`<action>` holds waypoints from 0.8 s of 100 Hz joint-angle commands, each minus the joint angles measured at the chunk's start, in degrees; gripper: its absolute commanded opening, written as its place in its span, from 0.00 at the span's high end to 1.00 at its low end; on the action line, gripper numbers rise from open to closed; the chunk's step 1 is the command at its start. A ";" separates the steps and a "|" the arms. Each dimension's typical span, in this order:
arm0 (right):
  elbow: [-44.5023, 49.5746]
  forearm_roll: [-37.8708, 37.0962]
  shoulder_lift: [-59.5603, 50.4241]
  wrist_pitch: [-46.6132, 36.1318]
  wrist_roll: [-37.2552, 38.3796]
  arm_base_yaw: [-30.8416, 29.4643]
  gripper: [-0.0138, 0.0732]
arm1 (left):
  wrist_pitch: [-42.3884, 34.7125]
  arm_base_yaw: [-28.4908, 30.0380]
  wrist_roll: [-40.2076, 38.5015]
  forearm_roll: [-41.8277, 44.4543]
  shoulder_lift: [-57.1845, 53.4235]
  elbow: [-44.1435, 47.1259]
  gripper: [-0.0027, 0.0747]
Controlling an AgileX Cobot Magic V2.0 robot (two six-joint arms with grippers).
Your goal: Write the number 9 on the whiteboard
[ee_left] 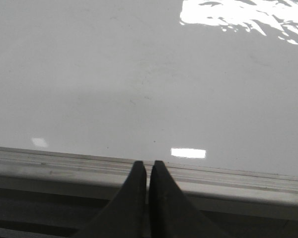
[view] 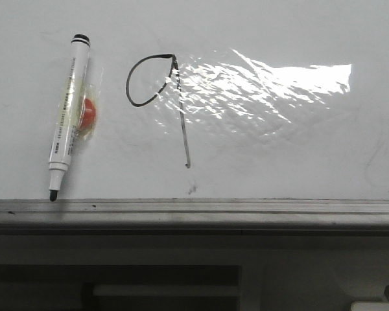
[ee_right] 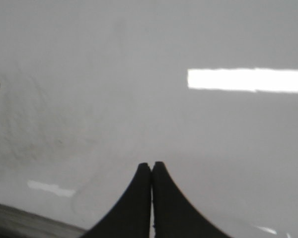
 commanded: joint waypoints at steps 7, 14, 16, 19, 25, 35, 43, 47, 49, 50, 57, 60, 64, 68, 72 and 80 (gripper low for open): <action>1.65 -3.88 -2.21 8.37 2.02 -4.88 0.91 | -2.25 0.12 -0.39 -0.59 -1.62 1.13 0.99; 1.65 -4.10 -2.21 11.99 2.02 -6.20 0.91 | -2.25 0.12 -0.39 -0.59 -1.62 1.13 0.99; 1.65 -4.08 -2.21 13.13 2.02 -6.36 0.91 | -2.25 0.12 -0.39 -0.59 -1.62 1.13 0.99; 1.65 -4.08 -2.21 14.78 2.02 -6.62 0.91 | -2.25 0.12 -0.39 -0.59 -1.62 1.13 0.99; 1.65 -4.08 -2.21 14.88 2.02 -7.01 0.91 | -2.25 0.12 -0.39 -0.59 -1.62 1.13 0.99; 1.65 -4.08 -2.21 14.90 2.02 -7.00 0.91 | -2.25 0.12 -0.39 -0.59 -1.62 1.13 0.99; 1.65 -4.08 -2.21 15.02 2.02 -7.00 0.91 | -2.25 0.12 -0.39 -0.59 -1.62 1.13 0.99; 1.65 -4.08 -2.21 15.02 2.02 -7.00 0.91 | -2.25 0.12 -0.39 -0.59 -1.62 1.13 0.99; 1.65 -4.08 -2.21 15.02 2.02 -7.00 0.91 | -2.25 0.12 -0.39 -0.59 -1.62 1.13 0.99; 1.65 -4.08 -2.21 15.02 2.02 -7.00 0.91 | -2.25 0.12 -0.39 -0.59 -1.62 1.13 0.99; 1.65 -4.08 -2.21 15.02 2.02 -7.00 0.91 | -2.25 0.12 -0.39 -0.59 -1.62 1.13 0.99; 1.65 -4.08 -2.21 15.02 2.02 -7.00 0.91 | -2.25 0.12 -0.39 -0.59 -1.62 1.13 0.99; 1.65 -4.08 -2.21 15.02 2.02 -7.00 0.91 | -2.25 0.12 -0.39 -0.59 -1.62 1.13 0.99; 1.65 -4.08 -2.21 15.02 2.02 -7.00 0.91 | -2.25 0.12 -0.39 -0.59 -1.62 1.13 0.99; 1.65 -4.08 -2.21 15.02 2.02 -7.00 0.91 | -2.25 0.12 -0.39 -0.59 -1.62 1.13 0.99; 1.65 -4.08 -2.21 15.02 2.02 -7.00 0.91 | -2.25 0.12 -0.39 -0.59 -1.62 1.13 0.99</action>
